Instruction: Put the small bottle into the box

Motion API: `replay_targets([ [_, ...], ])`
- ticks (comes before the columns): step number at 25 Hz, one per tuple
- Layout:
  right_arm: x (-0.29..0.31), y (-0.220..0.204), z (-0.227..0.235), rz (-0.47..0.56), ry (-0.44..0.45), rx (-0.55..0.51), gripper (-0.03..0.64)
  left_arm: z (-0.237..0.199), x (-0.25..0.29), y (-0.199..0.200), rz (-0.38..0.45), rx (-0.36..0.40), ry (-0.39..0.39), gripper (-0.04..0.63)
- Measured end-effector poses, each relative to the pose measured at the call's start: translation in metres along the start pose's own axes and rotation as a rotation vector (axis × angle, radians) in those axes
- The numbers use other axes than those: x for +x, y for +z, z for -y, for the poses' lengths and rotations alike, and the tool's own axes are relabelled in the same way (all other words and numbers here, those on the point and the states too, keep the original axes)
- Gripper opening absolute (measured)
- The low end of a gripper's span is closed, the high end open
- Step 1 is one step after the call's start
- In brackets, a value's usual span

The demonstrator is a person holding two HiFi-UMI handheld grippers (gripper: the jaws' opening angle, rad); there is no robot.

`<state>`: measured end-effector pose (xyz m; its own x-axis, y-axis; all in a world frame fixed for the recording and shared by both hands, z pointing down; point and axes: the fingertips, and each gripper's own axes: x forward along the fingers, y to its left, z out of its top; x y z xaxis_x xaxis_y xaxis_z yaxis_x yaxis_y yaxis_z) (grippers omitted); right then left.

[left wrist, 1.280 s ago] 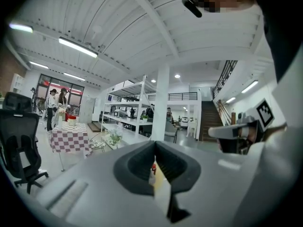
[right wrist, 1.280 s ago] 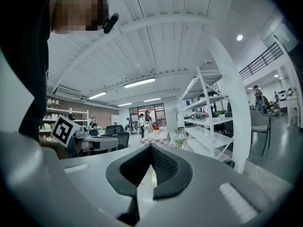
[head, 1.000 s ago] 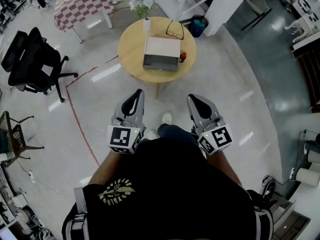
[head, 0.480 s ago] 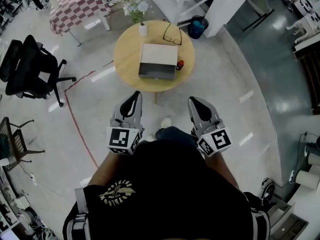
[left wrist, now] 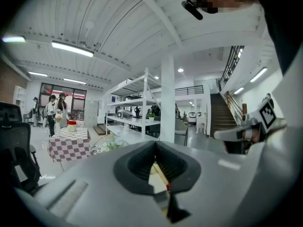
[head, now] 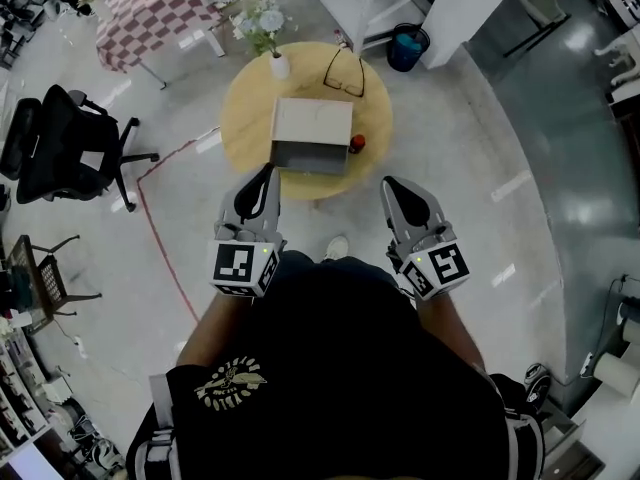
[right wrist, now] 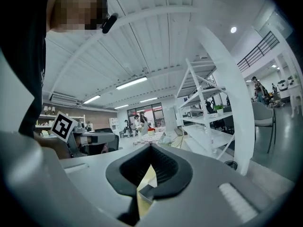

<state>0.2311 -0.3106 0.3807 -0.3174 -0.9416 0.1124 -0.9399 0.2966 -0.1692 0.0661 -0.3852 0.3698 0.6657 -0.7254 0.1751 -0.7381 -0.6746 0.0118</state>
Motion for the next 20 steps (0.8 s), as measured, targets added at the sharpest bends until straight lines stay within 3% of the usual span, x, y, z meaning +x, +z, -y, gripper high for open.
replay_targets([
  [10,0.056,-0.020,0.040,-0.081,0.046,0.053,0.006,-0.033,0.028,-0.033,-0.135,-0.032,0.095,0.000],
  [20,0.123,-0.070,0.068,-0.194,-0.013,0.080,0.008,-0.067,0.108,-0.083,-0.267,-0.040,-0.025,0.000],
])
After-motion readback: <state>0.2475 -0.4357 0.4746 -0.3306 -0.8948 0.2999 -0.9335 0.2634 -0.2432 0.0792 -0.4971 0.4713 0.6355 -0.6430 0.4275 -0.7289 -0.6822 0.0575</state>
